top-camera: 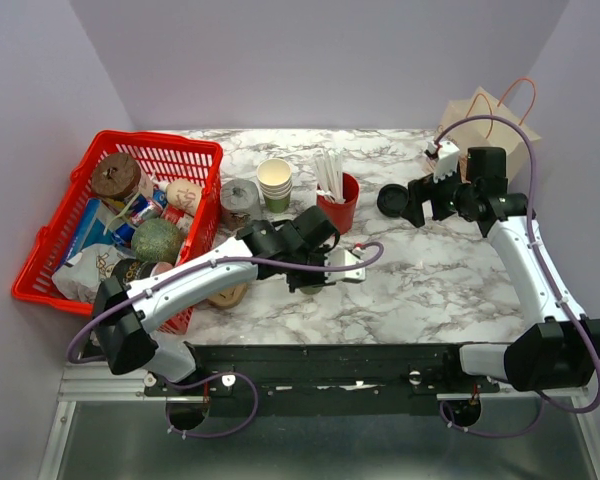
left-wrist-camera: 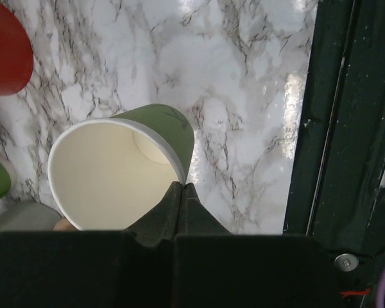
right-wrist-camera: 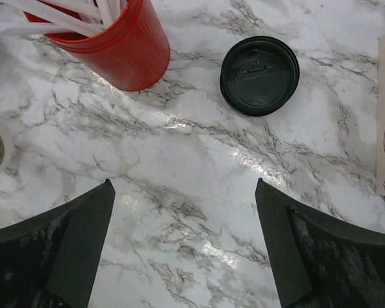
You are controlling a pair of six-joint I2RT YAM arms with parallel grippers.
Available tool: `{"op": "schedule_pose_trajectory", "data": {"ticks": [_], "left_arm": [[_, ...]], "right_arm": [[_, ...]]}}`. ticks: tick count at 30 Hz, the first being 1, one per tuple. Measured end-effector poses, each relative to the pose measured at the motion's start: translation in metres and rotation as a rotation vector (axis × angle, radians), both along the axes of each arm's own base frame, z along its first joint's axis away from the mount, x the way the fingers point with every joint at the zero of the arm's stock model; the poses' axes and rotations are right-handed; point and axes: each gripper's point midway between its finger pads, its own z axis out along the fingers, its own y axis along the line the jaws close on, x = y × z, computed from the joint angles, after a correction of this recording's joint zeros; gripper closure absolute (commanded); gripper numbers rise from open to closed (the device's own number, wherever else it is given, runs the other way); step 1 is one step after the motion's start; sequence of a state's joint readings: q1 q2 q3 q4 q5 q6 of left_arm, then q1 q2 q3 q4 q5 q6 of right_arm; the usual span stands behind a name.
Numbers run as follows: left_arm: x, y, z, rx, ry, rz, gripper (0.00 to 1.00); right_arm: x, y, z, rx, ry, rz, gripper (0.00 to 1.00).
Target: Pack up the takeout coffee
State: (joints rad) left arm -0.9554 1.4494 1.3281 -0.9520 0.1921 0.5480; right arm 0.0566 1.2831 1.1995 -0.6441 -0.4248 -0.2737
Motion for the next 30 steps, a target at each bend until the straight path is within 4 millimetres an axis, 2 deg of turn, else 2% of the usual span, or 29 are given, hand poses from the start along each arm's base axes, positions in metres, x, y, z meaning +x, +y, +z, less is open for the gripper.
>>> {"op": "schedule_pose_trajectory", "data": {"ticks": [5,8,14,17,21,30], "left_arm": [[-0.013,-0.030,0.002,-0.068,-0.020,-0.041,1.00],[-0.014,-0.046,0.001,-0.098,-0.029,-0.053,1.00],[-0.014,-0.066,-0.021,-0.069,-0.009,-0.060,1.00],[-0.012,-0.075,-0.033,-0.045,0.008,-0.051,1.00],[-0.009,-0.084,-0.038,-0.036,0.023,-0.039,1.00],[-0.003,-0.098,-0.036,-0.042,0.029,-0.028,0.75]], "right_arm": [[0.005,-0.005,-0.002,-0.011,0.008,-0.035,0.00],[0.011,-0.009,0.004,-0.010,-0.006,-0.058,0.00],[0.020,-0.012,0.025,0.006,-0.056,-0.083,0.00],[0.019,-0.012,0.027,0.011,-0.061,-0.086,0.00],[0.018,-0.012,0.031,0.014,-0.071,-0.090,0.00],[0.022,-0.012,0.033,0.009,-0.068,-0.085,0.00]]}}
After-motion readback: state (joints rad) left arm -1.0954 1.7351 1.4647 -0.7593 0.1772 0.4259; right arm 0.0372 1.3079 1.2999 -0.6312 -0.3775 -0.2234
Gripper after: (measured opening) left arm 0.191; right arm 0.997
